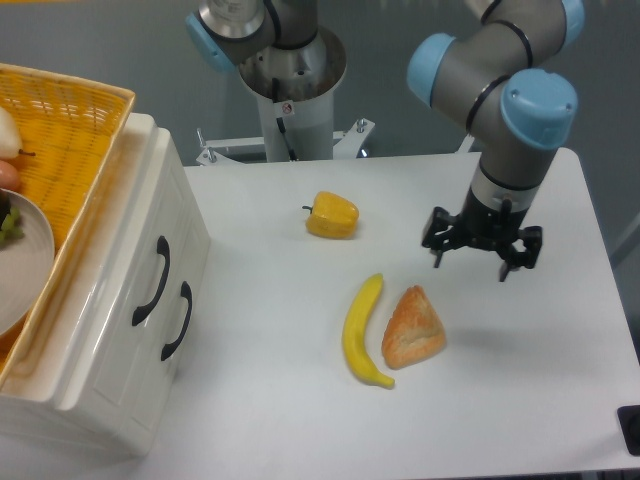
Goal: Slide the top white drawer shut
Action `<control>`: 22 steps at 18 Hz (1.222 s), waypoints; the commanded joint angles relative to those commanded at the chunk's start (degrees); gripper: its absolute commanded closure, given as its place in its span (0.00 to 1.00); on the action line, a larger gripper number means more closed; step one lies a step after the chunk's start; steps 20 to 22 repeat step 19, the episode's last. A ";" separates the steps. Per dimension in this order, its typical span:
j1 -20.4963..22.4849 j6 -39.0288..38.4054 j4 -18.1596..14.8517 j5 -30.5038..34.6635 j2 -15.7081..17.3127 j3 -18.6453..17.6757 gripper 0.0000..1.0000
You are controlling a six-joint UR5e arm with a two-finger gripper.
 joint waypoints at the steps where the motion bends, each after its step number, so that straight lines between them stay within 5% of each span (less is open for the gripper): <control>1: 0.70 1.85 0.35 0.10 -0.70 0.00 0.00; 8: 2.55 11.88 1.15 0.80 -5.89 2.72 0.00; 22: 4.57 19.18 -0.08 0.45 -6.42 5.54 0.00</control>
